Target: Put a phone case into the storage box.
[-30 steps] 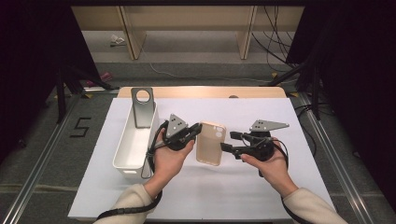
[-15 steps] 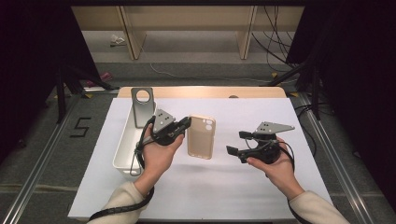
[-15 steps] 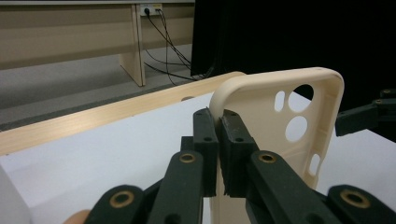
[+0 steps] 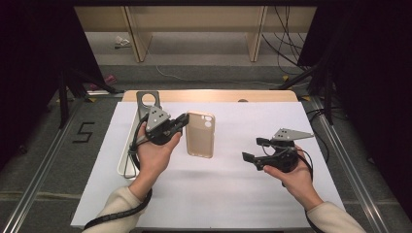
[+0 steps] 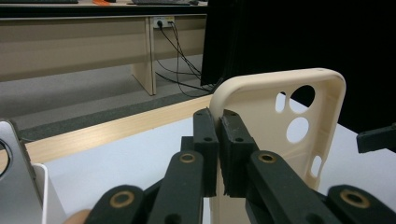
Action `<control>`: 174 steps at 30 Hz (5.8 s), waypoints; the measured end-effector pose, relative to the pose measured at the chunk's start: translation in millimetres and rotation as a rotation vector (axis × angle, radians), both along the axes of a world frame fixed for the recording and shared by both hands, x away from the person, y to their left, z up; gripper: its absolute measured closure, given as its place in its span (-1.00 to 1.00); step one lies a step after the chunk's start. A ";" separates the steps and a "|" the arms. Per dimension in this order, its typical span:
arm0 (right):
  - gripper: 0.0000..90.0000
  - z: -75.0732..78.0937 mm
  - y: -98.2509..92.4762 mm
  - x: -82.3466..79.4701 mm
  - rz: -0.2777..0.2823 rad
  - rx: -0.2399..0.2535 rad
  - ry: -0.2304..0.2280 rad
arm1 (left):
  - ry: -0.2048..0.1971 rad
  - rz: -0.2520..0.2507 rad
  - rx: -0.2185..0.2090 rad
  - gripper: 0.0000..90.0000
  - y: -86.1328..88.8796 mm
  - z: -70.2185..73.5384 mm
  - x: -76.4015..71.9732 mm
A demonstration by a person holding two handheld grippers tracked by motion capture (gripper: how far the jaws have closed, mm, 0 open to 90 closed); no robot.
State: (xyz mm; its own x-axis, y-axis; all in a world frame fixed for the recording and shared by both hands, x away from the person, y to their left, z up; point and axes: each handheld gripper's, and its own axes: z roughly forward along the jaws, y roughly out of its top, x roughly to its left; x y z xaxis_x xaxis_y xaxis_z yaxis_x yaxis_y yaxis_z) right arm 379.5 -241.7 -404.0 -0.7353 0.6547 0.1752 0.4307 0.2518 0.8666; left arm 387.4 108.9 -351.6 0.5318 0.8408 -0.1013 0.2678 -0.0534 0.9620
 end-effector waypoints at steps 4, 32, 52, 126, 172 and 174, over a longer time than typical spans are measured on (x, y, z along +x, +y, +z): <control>-0.63 -0.6 -4.5 -0.8 -0.014 0.000 0.004 | 0.002 0.006 0.000 0.91 5.1 2.4 2.7; -0.63 -2.4 -23.3 -6.3 -0.054 0.004 -0.005 | -0.027 0.086 -0.014 0.92 53.0 24.0 10.9; -0.63 -3.4 -28.7 -7.8 -0.068 0.013 0.003 | -0.039 0.148 -0.010 0.92 84.8 32.8 15.3; -0.64 -5.5 -35.5 -7.3 -0.088 0.025 0.015 | -0.018 0.338 0.106 0.92 135.6 17.1 77.6; -0.64 -6.1 -35.8 -6.4 -0.083 0.027 0.020 | 0.076 0.412 0.110 0.92 133.7 -20.7 109.8; -0.64 -6.1 -35.9 -6.3 -0.083 0.027 0.020 | 0.081 0.413 0.109 0.92 133.6 -22.6 110.7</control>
